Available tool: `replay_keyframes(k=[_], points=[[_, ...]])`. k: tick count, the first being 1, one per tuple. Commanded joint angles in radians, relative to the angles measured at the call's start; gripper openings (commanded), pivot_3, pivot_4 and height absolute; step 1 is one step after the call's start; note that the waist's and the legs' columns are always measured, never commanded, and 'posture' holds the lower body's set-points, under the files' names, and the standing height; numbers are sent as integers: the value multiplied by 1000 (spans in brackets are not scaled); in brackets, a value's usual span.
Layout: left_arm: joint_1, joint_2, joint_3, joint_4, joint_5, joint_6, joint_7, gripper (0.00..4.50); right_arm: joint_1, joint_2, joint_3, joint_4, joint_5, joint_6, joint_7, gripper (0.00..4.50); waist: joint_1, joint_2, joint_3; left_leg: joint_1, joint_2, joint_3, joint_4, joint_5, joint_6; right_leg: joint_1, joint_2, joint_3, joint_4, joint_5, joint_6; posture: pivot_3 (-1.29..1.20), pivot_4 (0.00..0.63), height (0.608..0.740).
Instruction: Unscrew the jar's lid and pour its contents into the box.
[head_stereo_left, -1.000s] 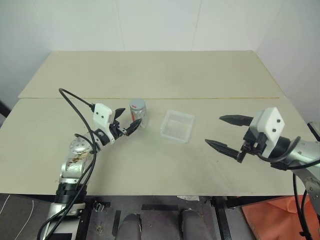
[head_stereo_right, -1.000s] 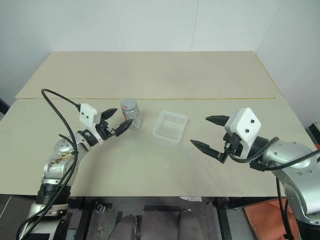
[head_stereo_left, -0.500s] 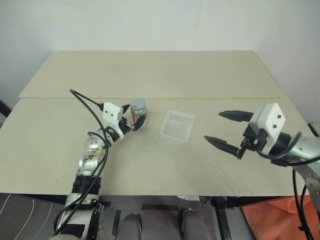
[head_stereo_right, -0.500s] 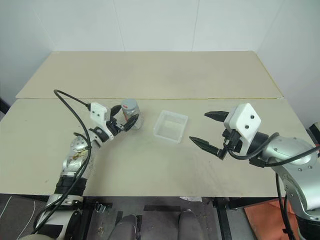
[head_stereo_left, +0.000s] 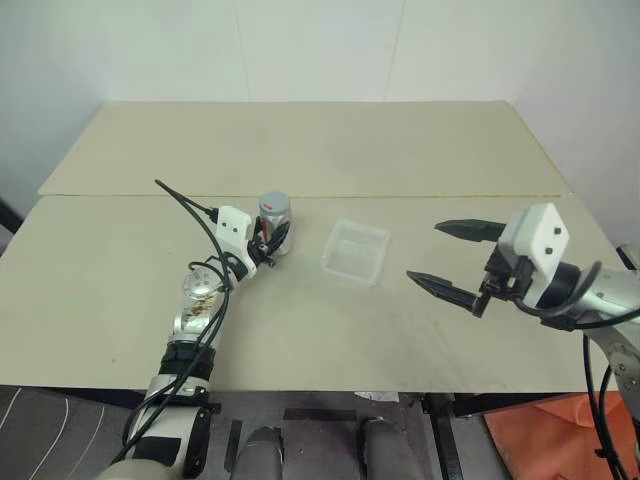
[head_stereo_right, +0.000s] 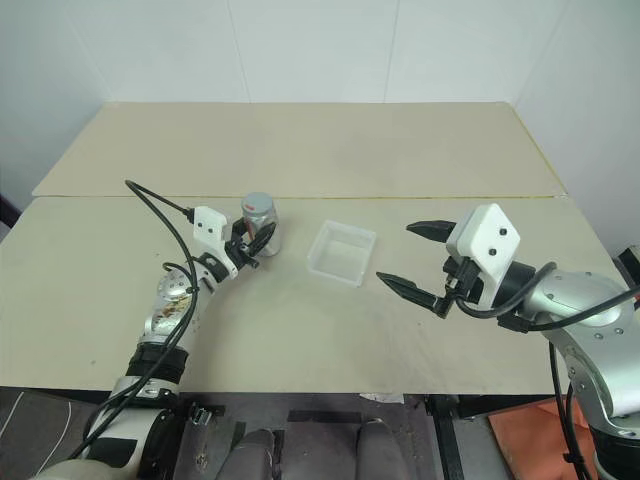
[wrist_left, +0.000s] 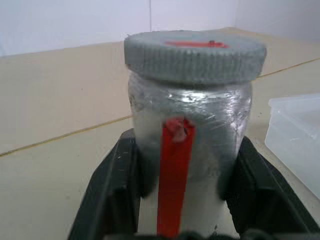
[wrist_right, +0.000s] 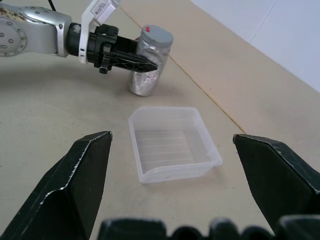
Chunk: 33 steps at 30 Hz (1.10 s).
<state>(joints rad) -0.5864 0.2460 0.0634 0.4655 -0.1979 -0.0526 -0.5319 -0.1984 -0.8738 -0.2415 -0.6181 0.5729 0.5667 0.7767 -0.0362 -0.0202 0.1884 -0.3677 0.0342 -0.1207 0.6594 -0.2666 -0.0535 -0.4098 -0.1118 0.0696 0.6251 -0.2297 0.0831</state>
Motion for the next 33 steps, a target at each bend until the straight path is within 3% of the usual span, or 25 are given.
replay_keyframes(k=[1, 5, 14, 21, 33], points=[[-30, 4, 0, -17, 6, -39, -8, 1878, -24, 0, 6, -14, -2, -9, -6, 4500, 0, 0, 0, 0, 0, 0, 0, 0, 0, 0, 0, 0, 0, 0, 0, 0, 150, 740], [-14, 59, -1, -131, -41, 19, -105, 1878, -69, 17, 42, 1, -8, -13, -18, 4500, -1, 0, 0, 0, 0, 0, 0, 0, 0, 0, 0, 0, 0, 0, 0, 0, 150, 740], [-39, 303, -12, -409, -326, 308, -574, 1878, -421, 166, 174, 97, 128, 115, -34, 4500, -12, 1, 0, -1, 0, -1, 0, 0, -1, -2, 0, 0, 2, 0, 0, 0, 150, 740], [-100, 274, -52, -396, -357, 358, -654, 1878, -585, 282, 278, 132, 149, 218, -88, 4500, -7, 1, 0, -2, 0, -1, 0, 0, -1, -3, 0, -1, 1, 0, 0, 0, 150, 740], [-95, 237, -76, -415, -347, 348, -677, 1878, -662, 365, 363, 206, 68, 275, -158, 4500, -15, 1, 0, -5, 0, -1, 0, 1, -1, -9, 0, 0, 5, 0, -1, 0, 150, 740]])
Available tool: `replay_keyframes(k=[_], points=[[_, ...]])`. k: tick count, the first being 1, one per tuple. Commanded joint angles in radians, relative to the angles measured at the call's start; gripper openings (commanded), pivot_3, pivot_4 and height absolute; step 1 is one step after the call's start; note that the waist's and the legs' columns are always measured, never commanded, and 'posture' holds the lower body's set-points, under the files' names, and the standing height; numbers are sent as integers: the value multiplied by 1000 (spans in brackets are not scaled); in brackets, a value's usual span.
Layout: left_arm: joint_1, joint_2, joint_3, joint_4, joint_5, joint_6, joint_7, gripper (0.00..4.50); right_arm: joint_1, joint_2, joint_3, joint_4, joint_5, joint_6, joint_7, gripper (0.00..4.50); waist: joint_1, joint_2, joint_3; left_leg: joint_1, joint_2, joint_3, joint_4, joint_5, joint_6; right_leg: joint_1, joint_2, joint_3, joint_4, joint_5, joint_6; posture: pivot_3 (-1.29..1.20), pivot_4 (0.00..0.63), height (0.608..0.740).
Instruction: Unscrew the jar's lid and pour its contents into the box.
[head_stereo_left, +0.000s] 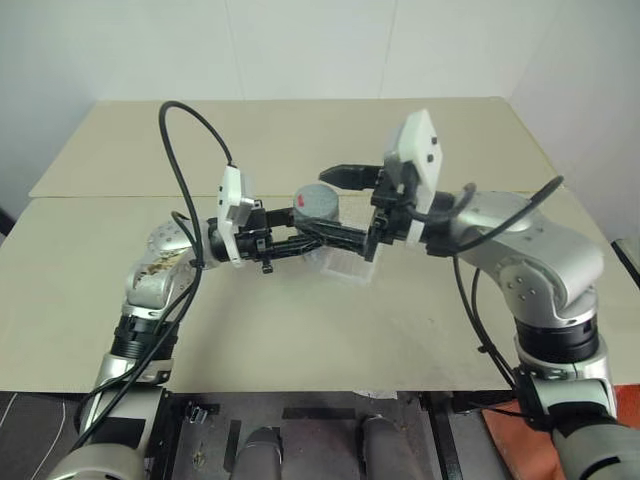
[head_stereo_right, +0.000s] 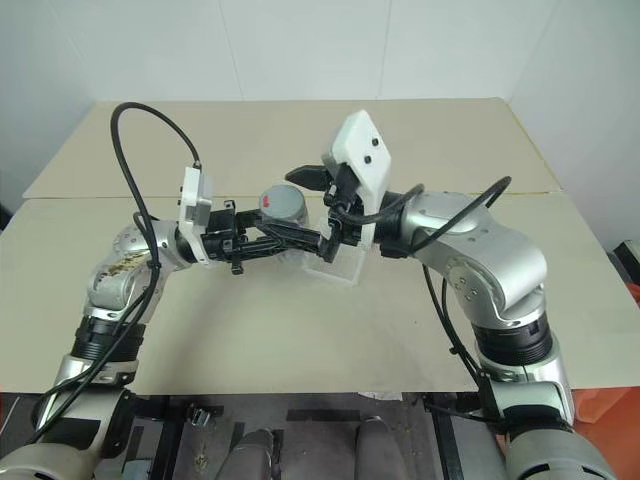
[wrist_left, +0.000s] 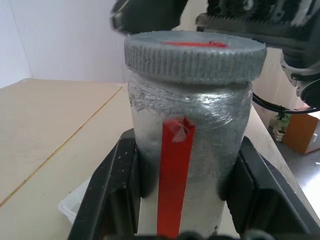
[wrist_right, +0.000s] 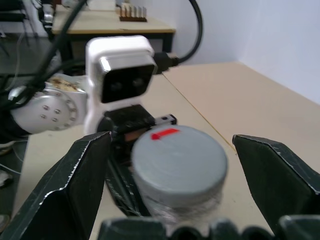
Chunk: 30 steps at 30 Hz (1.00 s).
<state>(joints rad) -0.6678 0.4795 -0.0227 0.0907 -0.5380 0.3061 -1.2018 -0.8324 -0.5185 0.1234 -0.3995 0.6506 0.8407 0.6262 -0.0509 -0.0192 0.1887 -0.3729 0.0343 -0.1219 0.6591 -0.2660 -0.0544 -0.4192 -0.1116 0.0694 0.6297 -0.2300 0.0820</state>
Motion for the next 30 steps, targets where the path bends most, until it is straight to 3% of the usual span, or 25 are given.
replay_keyframes(k=[1, 4, 6, 9, 10, 13, 18, 22, 25, 29, 30], points=[[-12, 4, 11, -41, -6, -12, -8, 1878, -29, 12, -2, -11, -12, 2, -6, 4500, 0, 0, 0, 0, 0, 0, 0, 0, 0, -1, 0, 0, 0, 0, 0, 0, 150, 740], [-3, 4, 10, -50, -5, -13, -6, 1878, -33, 20, -3, -9, -13, 10, -3, 4319, -2, 0, 0, -1, 0, 0, 0, 0, 0, -1, 0, 0, 0, 0, 0, 0, 150, 740], [5, 5, 11, -59, -6, -12, -5, 1878, -34, 26, -6, -5, -7, 14, 0, 3894, -3, 0, 0, -1, 0, 0, 0, 0, 0, -1, 0, 0, 0, 0, 0, 0, 150, 740], [15, 9, 12, -73, -8, -8, -6, 1878, -32, 33, -10, 2, -4, 5, 11, 2856, -6, 0, 0, -1, 0, 0, 0, 0, 0, -1, 0, 0, 0, 0, 0, 0, 150, 740], [18, 11, 12, -77, -11, -6, -11, 1878, -30, 38, -14, 9, 1, -9, 27, 2757, -8, 0, 0, -1, 0, 0, 0, 0, 0, -1, 0, 0, 0, 0, 0, 0, 150, 740], [29, 19, 12, -94, -29, 2, -34, 1878, -19, 39, -24, 36, 30, -68, 135, 2757, -13, 0, 0, -1, 0, 0, 0, 0, 0, -1, 0, 0, 0, 0, 0, 0, 150, 740], [22, 46, -9, -134, -83, 39, -143, 1878, -44, -4, 23, 204, 47, -265, 603, 2757, -16, 0, 0, -1, 0, 0, 0, 0, 0, -1, 0, 0, 0, 0, 0, 0, 150, 740], [2, 55, -25, -146, -102, 65, -202, 1878, -113, 20, 58, 357, 12, -364, 827, 2757, -22, 0, 0, 0, 0, 0, 0, 0, 0, 0, 0, 0, 1, 0, 0, 0, 150, 740], [-11, 57, -36, -151, -99, 71, -228, 1878, -163, 47, 82, 449, -30, -418, 906, 2757, -27, 0, 0, 0, 0, 0, 0, 0, 0, -1, 1, 0, 1, 0, 0, 0, 150, 740], [7, 51, -34, -166, -95, 72, -215, 1878, -182, 83, 88, 499, -90, -460, 887, 2757, -26, 0, 0, -1, 0, 0, 0, 0, -1, -1, 1, 0, 1, 0, 0, 0, 150, 740], [13, 51, -31, -169, -94, 71, -209, 1878, -177, 84, 81, 495, -97, -460, 872, 3485, -25, 0, 0, -1, 0, 0, 0, 1, -1, -1, 1, 0, 1, 0, 0, 0, 150, 740]])
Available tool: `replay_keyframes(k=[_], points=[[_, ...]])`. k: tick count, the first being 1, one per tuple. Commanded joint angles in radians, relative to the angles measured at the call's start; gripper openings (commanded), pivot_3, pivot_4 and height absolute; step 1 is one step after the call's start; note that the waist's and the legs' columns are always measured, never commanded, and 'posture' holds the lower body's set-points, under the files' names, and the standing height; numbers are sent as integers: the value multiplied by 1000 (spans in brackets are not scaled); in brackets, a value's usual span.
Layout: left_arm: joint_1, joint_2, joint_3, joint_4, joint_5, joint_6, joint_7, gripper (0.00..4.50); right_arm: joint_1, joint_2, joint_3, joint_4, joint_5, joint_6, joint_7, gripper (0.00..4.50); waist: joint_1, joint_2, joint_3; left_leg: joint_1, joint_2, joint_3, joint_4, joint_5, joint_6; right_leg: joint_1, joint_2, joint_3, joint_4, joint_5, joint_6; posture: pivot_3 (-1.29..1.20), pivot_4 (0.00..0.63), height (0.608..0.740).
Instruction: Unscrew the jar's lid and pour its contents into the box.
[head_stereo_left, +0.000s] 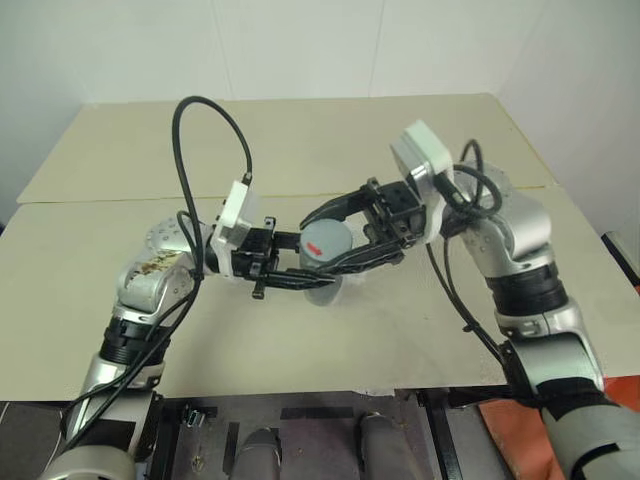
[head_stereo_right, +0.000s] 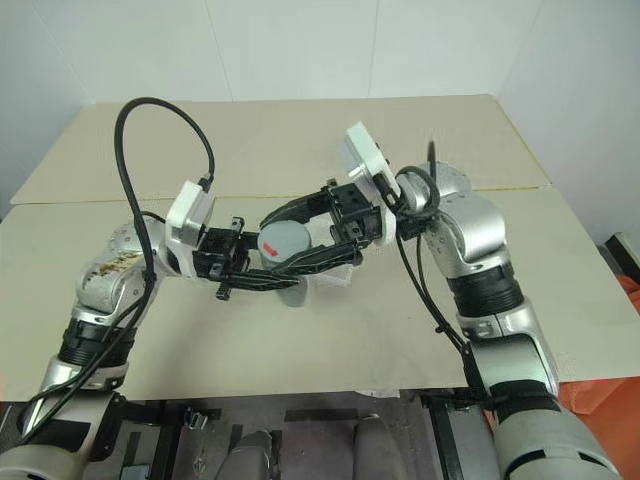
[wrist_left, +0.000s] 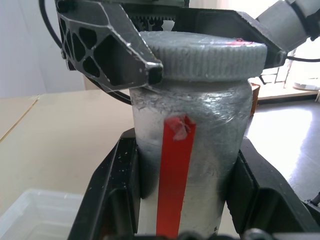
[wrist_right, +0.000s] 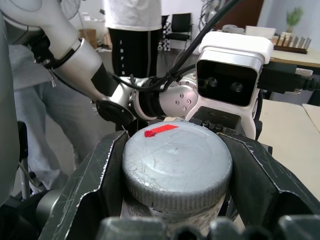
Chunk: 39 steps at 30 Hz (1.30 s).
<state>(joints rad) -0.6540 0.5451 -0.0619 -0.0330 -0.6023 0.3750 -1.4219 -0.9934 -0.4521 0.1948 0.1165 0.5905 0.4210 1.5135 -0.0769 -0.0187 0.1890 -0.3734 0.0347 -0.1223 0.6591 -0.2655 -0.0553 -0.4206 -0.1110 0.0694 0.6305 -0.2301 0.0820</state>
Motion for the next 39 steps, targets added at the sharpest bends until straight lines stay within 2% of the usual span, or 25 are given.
replay_keyframes(k=[1, 3, 4, 13, 16, 23, 28, 39], points=[[4, -14, 11, -47, -28, 2, 15, 1878, -12, 19, 3, -24, -42, -40, -26, 3683, 3, 0, 0, 0, 0, 0, 0, 0, 0, 0, 0, 0, 0, 0, 0, 0, 150, 740], [13, -10, 21, -46, -27, 2, 26, 1878, 5, 14, -28, -46, -44, -35, -67, 4361, 4, 0, 0, 0, 0, 0, 0, 0, -1, 0, 0, 0, 0, 0, 0, 0, 150, 740], [17, -8, 29, -47, -29, 5, 36, 1878, 21, 7, -50, -73, -42, -28, -101, 4469, 5, 0, 0, 0, 0, 0, 0, 1, -1, 0, 0, 0, 0, 0, 0, 0, 150, 740], [62, 17, 102, -17, -20, -7, 124, 1878, 281, -128, -248, -457, 41, 138, -415, 4469, 11, 0, 0, -1, 0, -1, 0, 0, -1, -1, 0, 0, 0, 0, 0, 0, 150, 740], [46, 0, 99, 23, -1, -27, 152, 1878, 312, -136, -273, -546, 64, 201, -525, 4469, 6, 0, 0, -1, 0, 0, 0, 0, -1, 0, 0, 0, 1, 0, 0, 0, 150, 740], [-3, -48, 57, 87, 38, -66, 142, 1878, 263, -75, -202, -651, 69, 329, -743, 4469, 8, 0, 0, -1, 0, 0, 0, 0, -1, 0, 0, 0, 1, 0, 0, 0, 150, 740], [-28, -65, 51, 105, 48, -77, 129, 1878, 190, -9, -124, -603, 19, 364, -842, 4469, 4, 0, 0, 0, 0, -1, 0, 0, -1, 0, 0, 0, 1, 0, 0, 0, 150, 740], [-16, -50, 63, 80, 38, -76, 126, 1878, 135, 35, -50, -478, -59, 332, -853, 4469, 7, 0, 0, -1, 0, -1, 0, 0, -1, -1, 0, 0, 0, 0, 0, 0, 150, 740]])
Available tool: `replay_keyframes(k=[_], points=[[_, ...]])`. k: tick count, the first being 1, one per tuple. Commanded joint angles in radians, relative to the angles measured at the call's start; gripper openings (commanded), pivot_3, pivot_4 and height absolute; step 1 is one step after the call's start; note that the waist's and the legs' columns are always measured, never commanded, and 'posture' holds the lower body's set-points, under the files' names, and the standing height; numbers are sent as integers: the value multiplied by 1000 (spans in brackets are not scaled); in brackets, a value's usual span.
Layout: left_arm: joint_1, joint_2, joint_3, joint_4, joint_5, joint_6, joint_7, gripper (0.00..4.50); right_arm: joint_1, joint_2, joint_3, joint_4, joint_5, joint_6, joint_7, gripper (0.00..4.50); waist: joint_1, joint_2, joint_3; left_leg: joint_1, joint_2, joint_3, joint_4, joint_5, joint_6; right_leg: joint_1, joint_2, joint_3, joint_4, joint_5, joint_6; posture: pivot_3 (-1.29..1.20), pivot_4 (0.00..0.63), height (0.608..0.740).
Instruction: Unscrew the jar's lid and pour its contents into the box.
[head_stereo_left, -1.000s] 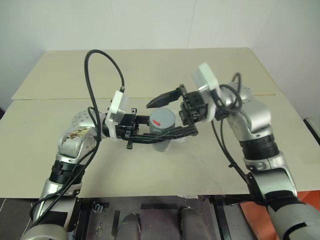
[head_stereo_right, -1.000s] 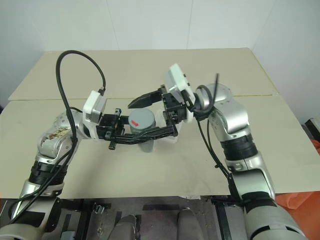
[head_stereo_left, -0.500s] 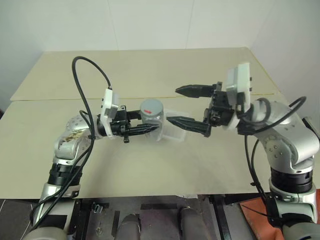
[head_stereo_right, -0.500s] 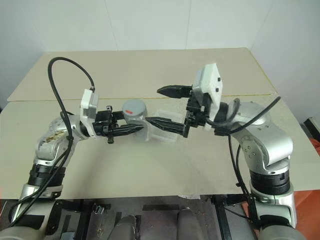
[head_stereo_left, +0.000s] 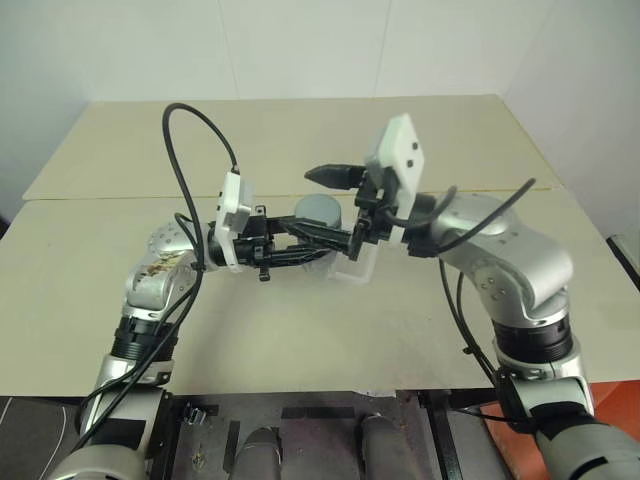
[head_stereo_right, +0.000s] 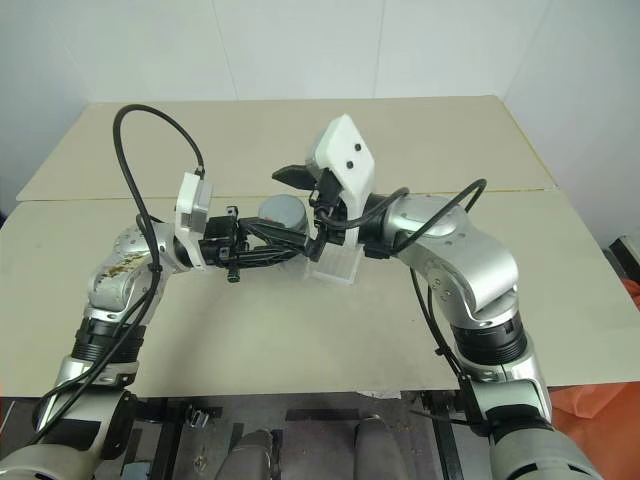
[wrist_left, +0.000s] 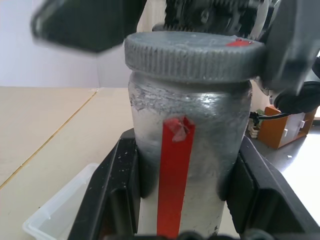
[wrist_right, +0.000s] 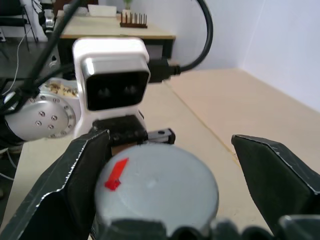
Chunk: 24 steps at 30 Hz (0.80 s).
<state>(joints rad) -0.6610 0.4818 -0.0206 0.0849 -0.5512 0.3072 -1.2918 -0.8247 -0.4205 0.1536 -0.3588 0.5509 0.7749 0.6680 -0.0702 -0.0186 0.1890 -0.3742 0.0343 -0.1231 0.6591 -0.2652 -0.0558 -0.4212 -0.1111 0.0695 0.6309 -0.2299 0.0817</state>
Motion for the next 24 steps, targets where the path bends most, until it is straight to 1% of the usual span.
replay_keyframes(k=[1, 10, 14, 24], points=[[-7, 17, 23, -43, -16, -6, -4, 1878, -33, 7, -18, 2, -14, -20, -7, 4469, 0, 0, 0, 0, 0, 0, 0, 0, 0, 0, 0, 0, 0, 0, 0, 0, 150, 740], [1, 40, 30, -70, -36, 13, -13, 1878, -18, -30, -89, 45, 5, -38, 15, 4469, 0, 0, 0, 0, 0, 0, 0, 0, 0, 0, 0, 0, 0, 0, 0, 0, 150, 740], [5, 51, 34, -80, -42, 23, -24, 1878, -5, -67, -138, 70, 23, -44, 32, 4469, 0, 0, 0, 0, 0, 0, 0, 0, 0, 0, 0, 0, 0, 0, 0, 0, 150, 740], [5, 65, 43, -70, -40, 34, -34, 1878, 34, -166, -187, 114, 18, -80, 46, 4469, 0, 0, 0, 0, 0, 0, 0, 0, 0, 0, 0, 0, 0, 0, 0, 0, 150, 740]])
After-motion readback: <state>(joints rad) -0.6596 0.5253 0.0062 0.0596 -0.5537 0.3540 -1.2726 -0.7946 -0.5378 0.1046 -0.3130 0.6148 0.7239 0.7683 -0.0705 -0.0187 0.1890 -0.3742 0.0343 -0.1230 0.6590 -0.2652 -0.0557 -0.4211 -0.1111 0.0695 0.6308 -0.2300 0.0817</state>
